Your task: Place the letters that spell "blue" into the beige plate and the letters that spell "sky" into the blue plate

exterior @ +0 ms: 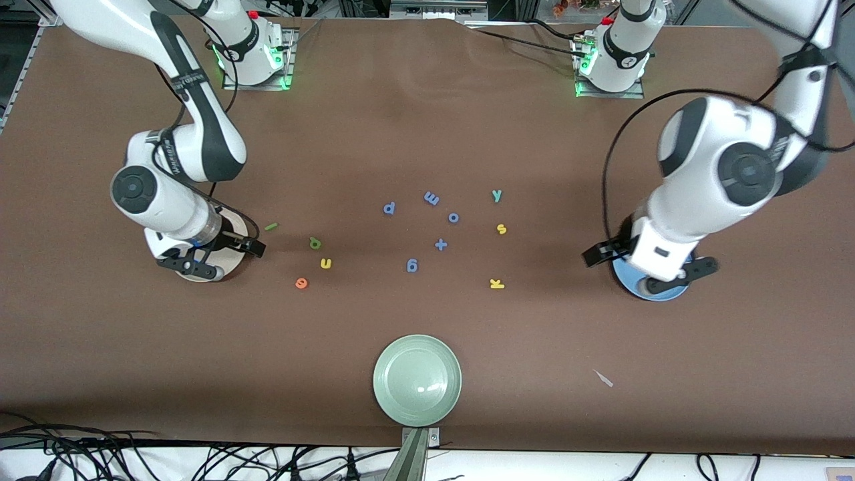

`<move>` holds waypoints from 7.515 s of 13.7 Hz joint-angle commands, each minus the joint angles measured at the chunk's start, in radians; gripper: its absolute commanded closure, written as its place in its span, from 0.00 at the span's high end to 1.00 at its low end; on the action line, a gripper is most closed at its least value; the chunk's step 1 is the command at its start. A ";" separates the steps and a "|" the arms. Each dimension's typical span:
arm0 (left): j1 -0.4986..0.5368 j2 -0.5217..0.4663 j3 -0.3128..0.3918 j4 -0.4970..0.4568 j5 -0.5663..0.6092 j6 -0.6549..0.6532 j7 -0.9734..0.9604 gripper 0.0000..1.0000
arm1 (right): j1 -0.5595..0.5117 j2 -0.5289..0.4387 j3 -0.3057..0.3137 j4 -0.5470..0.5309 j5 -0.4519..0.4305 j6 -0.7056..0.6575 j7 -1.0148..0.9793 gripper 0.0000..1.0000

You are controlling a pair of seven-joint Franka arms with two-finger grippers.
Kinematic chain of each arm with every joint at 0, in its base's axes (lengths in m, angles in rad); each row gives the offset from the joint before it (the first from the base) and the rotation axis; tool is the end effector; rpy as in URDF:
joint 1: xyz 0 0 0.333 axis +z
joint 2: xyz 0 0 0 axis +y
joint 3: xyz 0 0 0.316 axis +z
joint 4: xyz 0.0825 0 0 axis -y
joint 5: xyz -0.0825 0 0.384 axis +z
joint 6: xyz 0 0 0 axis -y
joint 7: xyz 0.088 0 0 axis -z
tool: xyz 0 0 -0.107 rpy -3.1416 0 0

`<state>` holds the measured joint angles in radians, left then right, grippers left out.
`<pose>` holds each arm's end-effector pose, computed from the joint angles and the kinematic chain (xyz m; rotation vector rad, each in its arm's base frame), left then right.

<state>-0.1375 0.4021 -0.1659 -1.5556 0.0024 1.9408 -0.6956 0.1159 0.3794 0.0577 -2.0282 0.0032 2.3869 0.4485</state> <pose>0.6456 -0.1870 0.4177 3.0288 0.6202 -0.0619 0.5891 0.1025 0.2577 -3.0942 0.4378 0.0412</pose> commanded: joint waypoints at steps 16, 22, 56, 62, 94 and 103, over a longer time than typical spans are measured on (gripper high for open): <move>-0.243 0.121 -0.006 -0.397 0.272 0.558 -0.803 0.91 | 0.028 -0.014 0.016 -0.207 -0.008 0.179 0.352 0.99; -0.264 0.150 -0.007 -0.399 0.323 0.560 -0.805 0.85 | 0.036 0.033 0.014 -0.213 -0.008 0.255 0.354 0.96; -0.200 0.179 -0.084 -0.416 0.288 0.523 -0.682 0.19 | -0.012 0.012 -0.121 0.063 -0.019 -0.114 -0.057 0.72; 0.062 0.101 -0.233 -0.373 0.284 0.364 -0.567 0.18 | 0.080 0.060 -0.105 0.135 -0.003 -0.118 0.154 0.75; 0.305 0.227 -0.376 -0.181 0.338 0.306 -0.682 0.77 | 0.237 0.406 -0.091 0.468 0.000 -0.032 0.418 0.58; 0.150 0.379 -0.365 -0.024 0.344 0.306 -1.064 0.93 | 0.240 0.397 -0.090 0.439 0.008 -0.035 0.430 0.31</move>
<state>0.0369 0.7273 -0.5418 -1.6518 0.3589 2.2592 -1.7408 0.3545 0.7775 -0.0352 -1.5776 -0.0024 2.3499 0.8667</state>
